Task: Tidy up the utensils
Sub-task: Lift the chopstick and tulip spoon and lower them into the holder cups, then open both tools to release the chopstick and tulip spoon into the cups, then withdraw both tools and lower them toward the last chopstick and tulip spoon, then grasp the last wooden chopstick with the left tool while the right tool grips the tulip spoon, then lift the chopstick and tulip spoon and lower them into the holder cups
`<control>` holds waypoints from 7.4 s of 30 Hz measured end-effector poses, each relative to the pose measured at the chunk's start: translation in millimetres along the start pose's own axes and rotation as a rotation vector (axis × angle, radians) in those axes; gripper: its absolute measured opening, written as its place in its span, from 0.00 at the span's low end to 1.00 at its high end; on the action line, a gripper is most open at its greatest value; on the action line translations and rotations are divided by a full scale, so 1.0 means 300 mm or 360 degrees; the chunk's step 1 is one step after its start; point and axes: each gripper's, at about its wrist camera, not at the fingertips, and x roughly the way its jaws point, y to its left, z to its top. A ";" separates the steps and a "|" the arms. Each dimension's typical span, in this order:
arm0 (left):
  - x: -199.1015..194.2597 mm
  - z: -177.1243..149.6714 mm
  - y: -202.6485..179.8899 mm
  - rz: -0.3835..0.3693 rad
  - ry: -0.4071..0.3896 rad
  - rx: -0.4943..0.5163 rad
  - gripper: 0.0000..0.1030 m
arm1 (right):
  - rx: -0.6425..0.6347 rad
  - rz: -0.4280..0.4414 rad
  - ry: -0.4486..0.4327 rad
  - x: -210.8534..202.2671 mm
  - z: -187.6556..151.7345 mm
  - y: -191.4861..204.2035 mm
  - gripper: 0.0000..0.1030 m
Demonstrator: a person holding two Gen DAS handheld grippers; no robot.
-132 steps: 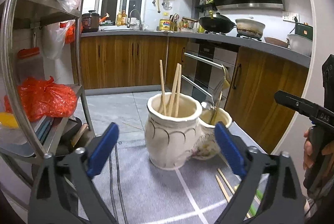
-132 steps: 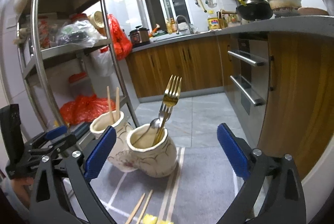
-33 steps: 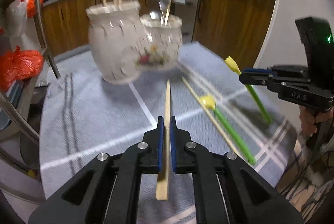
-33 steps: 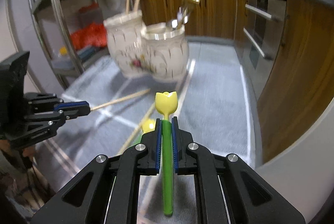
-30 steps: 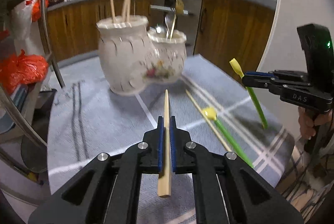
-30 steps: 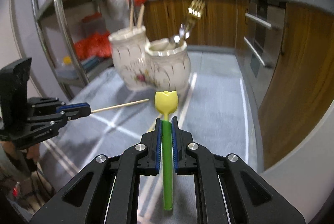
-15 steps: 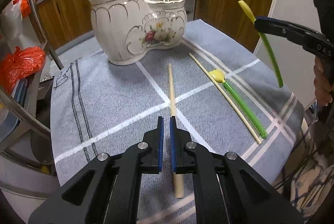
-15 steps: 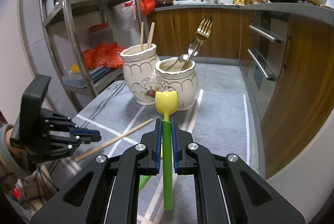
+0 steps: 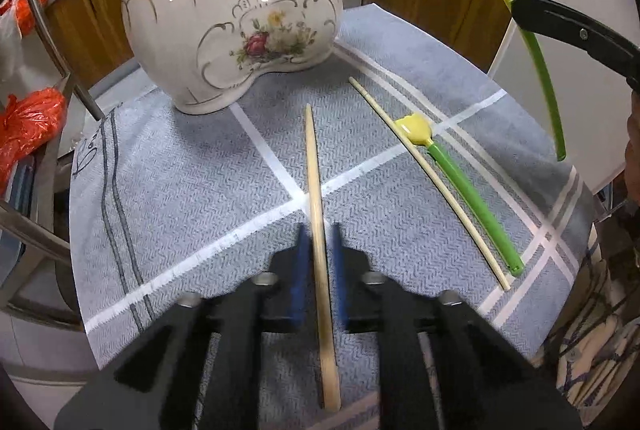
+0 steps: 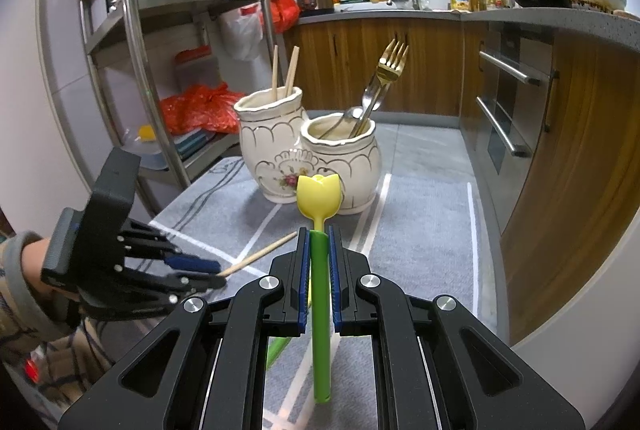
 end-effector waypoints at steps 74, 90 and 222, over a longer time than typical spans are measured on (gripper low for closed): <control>-0.138 0.278 0.341 0.0229 -0.1181 -0.0404 0.06 | 0.0020 0.0029 -0.0183 0.477 0.265 -0.038 0.13; -0.225 0.234 0.291 0.0240 -0.1095 -0.0346 0.60 | 0.0085 -0.0022 -0.0221 0.264 0.197 -0.085 0.74; -0.016 -0.025 -0.001 -0.0065 -0.0141 -0.0083 0.06 | -0.0028 -0.0045 0.0576 0.235 -0.152 0.031 0.19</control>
